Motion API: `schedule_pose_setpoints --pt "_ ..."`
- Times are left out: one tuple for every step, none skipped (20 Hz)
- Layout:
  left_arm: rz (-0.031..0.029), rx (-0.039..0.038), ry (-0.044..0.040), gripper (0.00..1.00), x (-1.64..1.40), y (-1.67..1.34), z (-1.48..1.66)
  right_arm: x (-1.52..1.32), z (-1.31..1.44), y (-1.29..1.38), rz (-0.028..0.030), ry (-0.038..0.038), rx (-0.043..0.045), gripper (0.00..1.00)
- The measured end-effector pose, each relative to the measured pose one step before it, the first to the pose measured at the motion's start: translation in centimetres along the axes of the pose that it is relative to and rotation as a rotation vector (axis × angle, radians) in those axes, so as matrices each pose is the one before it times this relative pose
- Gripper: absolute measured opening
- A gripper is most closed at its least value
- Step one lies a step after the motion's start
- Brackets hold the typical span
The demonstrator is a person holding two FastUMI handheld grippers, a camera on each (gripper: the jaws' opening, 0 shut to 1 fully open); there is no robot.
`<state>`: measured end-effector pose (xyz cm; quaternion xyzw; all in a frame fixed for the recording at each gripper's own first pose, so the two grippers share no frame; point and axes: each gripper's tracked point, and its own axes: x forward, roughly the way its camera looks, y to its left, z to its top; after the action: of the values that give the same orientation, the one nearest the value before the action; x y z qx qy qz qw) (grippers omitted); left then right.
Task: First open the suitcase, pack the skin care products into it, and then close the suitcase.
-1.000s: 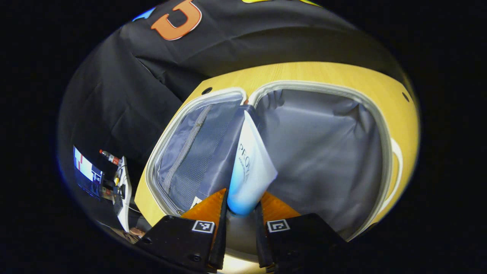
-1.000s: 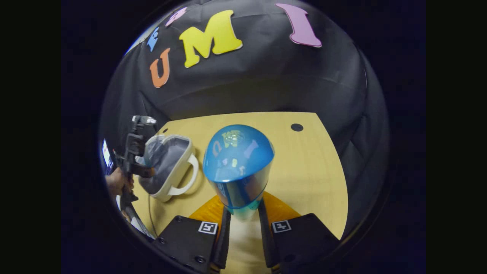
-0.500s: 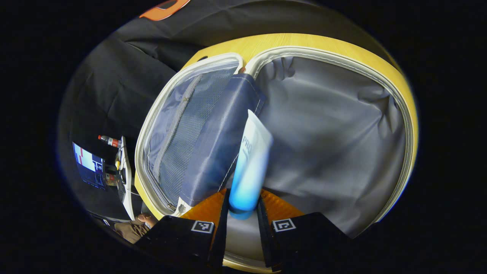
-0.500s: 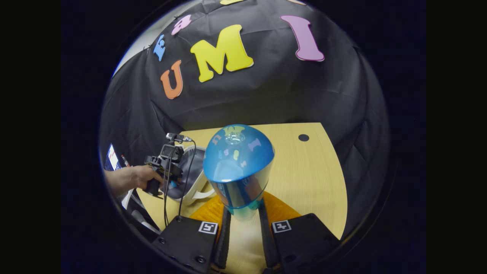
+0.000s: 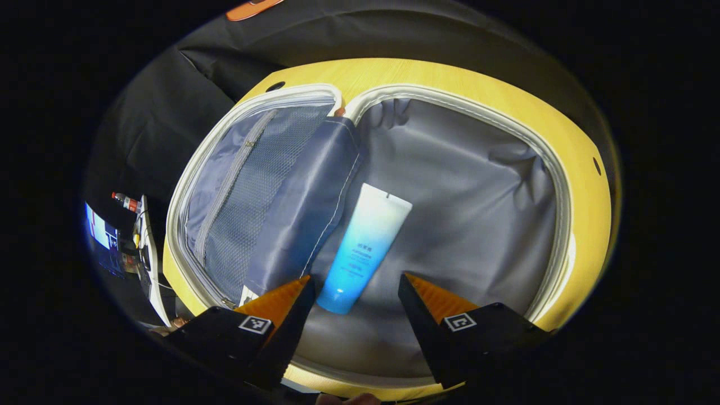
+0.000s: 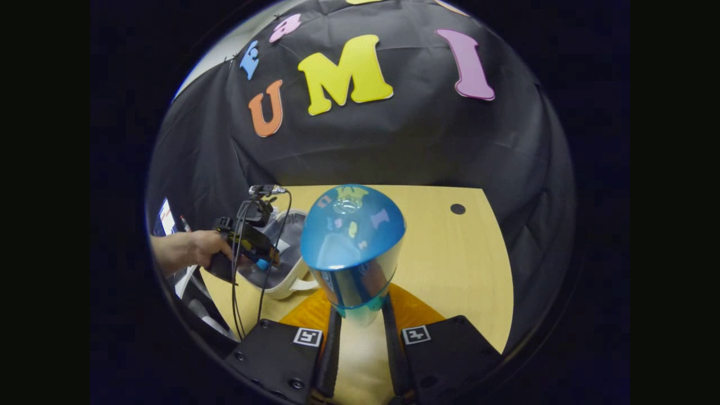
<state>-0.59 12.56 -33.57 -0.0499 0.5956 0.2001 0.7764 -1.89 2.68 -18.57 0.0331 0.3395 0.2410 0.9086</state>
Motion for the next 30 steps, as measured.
schedule_pose_setpoints --pt "-0.02727 -0.00762 -0.03444 0.97 -0.866 0.047 0.26 0.9 0.544 1.491 0.01992 0.00134 -0.01111 0.35" --pt "-0.05047 -0.00637 -0.06017 0.98 -1.498 0.042 0.79 0.994 0.755 1.612 0.01612 0.00379 -0.01728 0.35" --pt "-0.03343 -0.00082 -0.06785 0.98 -1.432 0.302 0.897 1.214 0.773 1.558 0.01415 0.00192 -0.01946 0.35" --pt "-0.04476 -0.00163 -0.09062 0.97 -1.935 0.488 1.242 1.312 0.763 1.923 0.01998 0.00226 -0.01918 0.35" --pt "-0.03555 0.00332 -0.08981 0.98 -2.064 0.675 1.414 1.314 0.803 2.08 0.025 0.00681 -0.01445 0.35" --pt "-0.01883 -0.00186 -0.08939 0.97 -2.222 1.193 1.133 1.586 0.5 2.209 0.02849 0.00925 -0.00799 0.35" --pt "-0.00384 0.0023 -0.0558 0.97 -1.501 1.197 0.785 2.011 0.09 2.06 0.01772 0.02353 0.00129 0.35" --pt "0.00778 0.0065 -0.04752 0.97 -1.38 1.56 0.545 2.311 -0.373 1.746 0.00898 0.03299 0.01795 0.35" --pt "0.01082 0.00421 -0.0378 0.97 -1.312 1.65 0.002 2.546 -0.77 1.71 0.01008 0.03977 0.02264 0.35" --pt "-0.00468 -0.00225 -0.01176 0.98 -0.921 1.305 -0.548 2.566 -1.251 1.682 0.00277 0.05623 0.02029 0.35" --pt "-0.0044 -0.00539 -0.00987 0.98 -1.142 0.995 -0.53 2.687 -1.756 0.953 -0.00684 0.05294 0.00022 0.35" --pt "-0.00847 -0.00431 -0.00069 0.98 -0.814 1.055 -0.589 2.341 -1.372 0.621 -0.01188 0.04586 -0.0001 0.35" --pt "-0.00853 -0.00683 0.0029 0.98 -0.237 0.743 -0.783 2.047 -1.276 0.323 -0.0126 0.04778 0.01853 0.35" --pt "-0.00546 -0.00597 0.00225 0.98 -0.3 0.867 -0.734 0.883 -0.91 0.212 -0.00506 0.03516 0.02474 0.35" --pt "-0.00556 -0.00648 0.00606 0.98 -0.142 0.768 -0.631 0.578 -0.696 0.266 -0.0055 0.02266 0.03512 0.33" --pt "0.0005 -0.0098 0.00277 0.98 -0.364 0.811 -0.513 0.476 -0.526 0.029 -0.0133 0.01404 0.01596 0.35" --pt "-0.00004 -0.01314 0.00971 0.98 -0.168 0.812 -0.54 0.581 -0.367 -0.113 -0.01556 0.01031 0.00262 0.35" --pt "0.0005 -0.01727 0.00919 0.98 -0.163 0.764 -0.515 0.446 -0.296 -0.071 -0.01534 0.0105 -0.00285 0.35" --pt "-0.0003 -0.01881 0.00751 0.98 0.096 0.533 -0.276 0.503 -0.279 -0.093 -0.01317 0.01167 0.0031 0.35" --pt "0.00035 -0.01464 0.0037 0.98 0.087 0.073 0.087 0.062 0.237 0.006 -0.00576 -0.00692 0.01617 0.35" --pt "0.00224 -0.01196 0.0025 0.98 -0.07 0.388 0.021 0.174 0.26 -0.022 -0.01095 -0.00012 0.0037 0.35" --pt "-0.00177 -0.00877 -0.00183 0.98 -0.085 0.398 0.029 0.08 0.215 0.028 -0.00735 -0.00652 -0.00053 0.35" --pt "-0.00171 -0.01074 -0.00159 0.98 -0.016 0.31 0.207 0.356 0.198 -0.027 -0.00787 0.00208 -0.00436 0.35" --pt "-0.00451 -0.00949 -0.00218 0.98 0.083 0.244 0.115 0.414 0.11 0.091 -0.00673 -0.00073 -0.00034 0.35" --pt "-0.00122 -0.00738 0.0032 0.98 0.462 0.182 0.102 0.35 -0.071 0.065 -0.00751 0.00615 0.00042 0.35" --pt "-0.00215 -0.00603 -0.00145 0.98 0.239 0.203 0.036 0.153 0.136 0.114 -0.00443 0.00325 0.00615 0.35" --pt "-0.00069 -0.00483 -0.00046 0.98 -0.13 0.052 0.117 0.301 -0.108 0.006 -0.0067 0.01138 0.00237 0.35" --pt "-0.00076 -0.00345 -0.00219 0.98 -0.076 0.198 0.157 0.053 0.189 -0.084 -0.00682 -0.00313 -0.00317 0.35" --pt "-0.00015 -0.00233 -0.00051 0.98 0.049 0.137 0.103 0.229 0.168 -0.016 -0.00625 -0.00057 -0.00919 0.35" --pt "0.00016 -0.00342 0.00272 0.98 0.02 0.115 -0.067 -0.119 -0.121 -0.048 -0.00637 0.00879 -0.00751 0.35"
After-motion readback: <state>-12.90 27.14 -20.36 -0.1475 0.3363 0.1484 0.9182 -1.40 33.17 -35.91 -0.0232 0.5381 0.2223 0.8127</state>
